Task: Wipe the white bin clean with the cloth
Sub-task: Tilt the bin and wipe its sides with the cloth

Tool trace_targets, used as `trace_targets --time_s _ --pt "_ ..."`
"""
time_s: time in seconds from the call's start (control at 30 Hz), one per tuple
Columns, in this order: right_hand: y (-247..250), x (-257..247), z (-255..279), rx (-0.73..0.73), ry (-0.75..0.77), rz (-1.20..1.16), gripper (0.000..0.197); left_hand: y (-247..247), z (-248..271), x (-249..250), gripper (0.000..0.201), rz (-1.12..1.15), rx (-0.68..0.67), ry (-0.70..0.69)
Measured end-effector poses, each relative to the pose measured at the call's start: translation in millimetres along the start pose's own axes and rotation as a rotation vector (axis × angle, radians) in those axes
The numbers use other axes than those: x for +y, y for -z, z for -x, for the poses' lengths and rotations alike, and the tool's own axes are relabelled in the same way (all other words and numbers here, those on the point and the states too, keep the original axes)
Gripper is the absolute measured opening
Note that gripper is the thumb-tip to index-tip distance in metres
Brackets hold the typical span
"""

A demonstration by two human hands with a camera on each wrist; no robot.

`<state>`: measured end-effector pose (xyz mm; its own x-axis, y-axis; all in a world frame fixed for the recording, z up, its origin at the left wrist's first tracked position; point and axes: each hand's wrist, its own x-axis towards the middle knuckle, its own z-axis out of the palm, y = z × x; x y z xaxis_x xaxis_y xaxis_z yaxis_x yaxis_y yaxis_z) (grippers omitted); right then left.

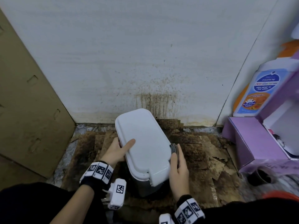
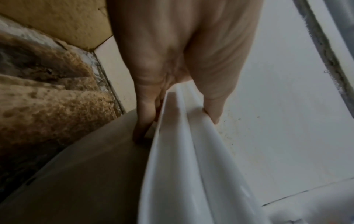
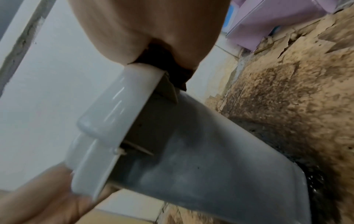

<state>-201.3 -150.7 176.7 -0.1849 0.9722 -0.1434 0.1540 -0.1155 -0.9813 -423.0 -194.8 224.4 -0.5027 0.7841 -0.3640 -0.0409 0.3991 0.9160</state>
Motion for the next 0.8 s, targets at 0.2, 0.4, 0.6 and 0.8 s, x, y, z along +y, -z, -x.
trace_targets --time_s 0.2,0.4,0.6,0.8 --pt "-10.1 -1.0 9.9 -0.049 -0.007 0.038 0.05 13.4 -1.1 -2.0 0.022 -0.074 -0.028 0.006" --pt "-0.2 -7.0 -15.6 -0.197 -0.067 -0.05 0.045 11.1 3.5 -19.9 0.058 -0.142 0.075 -0.011" --pt "-0.4 -11.0 -43.1 -0.311 -0.104 -0.075 0.041 -3.7 25.6 -34.8 0.062 -0.224 0.147 0.007" --pt "-6.2 -11.4 -40.9 -0.302 -0.087 -0.126 0.041 -6.2 26.1 -43.7 0.072 -0.139 0.123 0.019"
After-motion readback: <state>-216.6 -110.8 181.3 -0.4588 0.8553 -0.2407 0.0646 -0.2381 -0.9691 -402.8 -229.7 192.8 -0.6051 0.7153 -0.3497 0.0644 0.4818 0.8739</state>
